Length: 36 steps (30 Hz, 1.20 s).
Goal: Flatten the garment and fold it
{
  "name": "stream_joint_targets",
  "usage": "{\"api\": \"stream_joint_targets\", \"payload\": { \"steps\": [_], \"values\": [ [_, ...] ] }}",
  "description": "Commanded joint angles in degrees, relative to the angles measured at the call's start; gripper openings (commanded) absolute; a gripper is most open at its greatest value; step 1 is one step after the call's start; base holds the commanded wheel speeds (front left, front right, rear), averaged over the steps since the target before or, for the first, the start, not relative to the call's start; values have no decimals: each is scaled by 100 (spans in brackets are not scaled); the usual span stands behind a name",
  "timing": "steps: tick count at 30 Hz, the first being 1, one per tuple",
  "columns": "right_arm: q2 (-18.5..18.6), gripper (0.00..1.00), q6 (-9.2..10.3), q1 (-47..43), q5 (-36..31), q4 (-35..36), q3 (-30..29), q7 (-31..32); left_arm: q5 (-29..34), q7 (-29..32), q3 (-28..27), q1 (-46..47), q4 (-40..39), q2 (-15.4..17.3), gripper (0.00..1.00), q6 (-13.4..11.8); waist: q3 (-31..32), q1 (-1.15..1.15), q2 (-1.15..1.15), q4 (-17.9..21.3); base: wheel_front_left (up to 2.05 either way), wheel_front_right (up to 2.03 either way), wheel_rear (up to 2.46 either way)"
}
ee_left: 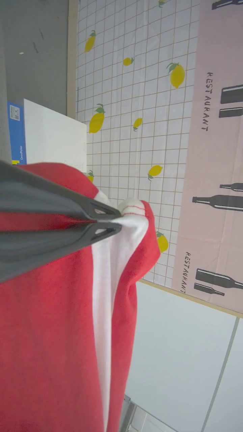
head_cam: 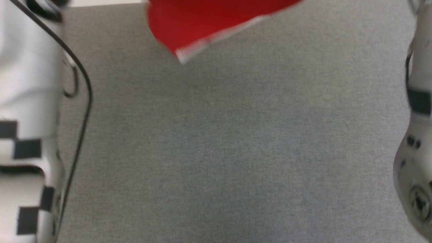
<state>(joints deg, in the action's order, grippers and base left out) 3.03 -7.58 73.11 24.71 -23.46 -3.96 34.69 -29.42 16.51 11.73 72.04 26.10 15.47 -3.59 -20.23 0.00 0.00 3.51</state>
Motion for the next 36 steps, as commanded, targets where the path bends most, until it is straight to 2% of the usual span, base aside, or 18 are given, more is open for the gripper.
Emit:
{"api": "stream_joint_targets", "payload": {
  "steps": [1,5,10,15,20,22,27,32,36],
  "values": [
    [2,0,9,313,-53,-122,-41,-271,23,-161,-93,285,121,56,0,-33,-177,0,0,57,0,0,0],
    [-11,0,9,789,-103,-499,-30,-794,74,-508,-133,720,388,83,0,31,-321,0,0,37,0,0,0],
    [-3,0,9,634,-3,-793,76,-1076,31,-782,-131,643,655,81,0,164,-439,0,0,-23,0,0,0],
    [117,0,9,-255,476,-678,405,-1262,-81,-994,-57,-85,715,13,0,352,-375,0,0,-96,0,0,0],
    [460,0,9,-1589,1085,54,905,-1454,-236,-1304,-87,-1268,355,-40,0,385,-60,0,0,-174,0,0,0],
    [595,0,9,-2262,1398,454,976,-1535,-283,-1353,-87,-1919,57,-50,0,321,138,0,0,-198,0,0,0],
    [916,0,9,-4109,1895,1421,1198,-1351,-530,-1339,-272,-3868,-910,-74,0,-70,686,0,0,-214,0,0,0],
    [1157,0,9,-5694,2157,2187,1404,-966,-747,-1062,-350,-5743,-1848,-157,0,-534,1093,0,0,-259,0,0,0],
    [1200,0,9,-6822,2241,2534,1376,-516,-880,-871,-369,-6976,-2412,-266,0,-891,1349,0,0,-332,0,0,0]
  ]
}}
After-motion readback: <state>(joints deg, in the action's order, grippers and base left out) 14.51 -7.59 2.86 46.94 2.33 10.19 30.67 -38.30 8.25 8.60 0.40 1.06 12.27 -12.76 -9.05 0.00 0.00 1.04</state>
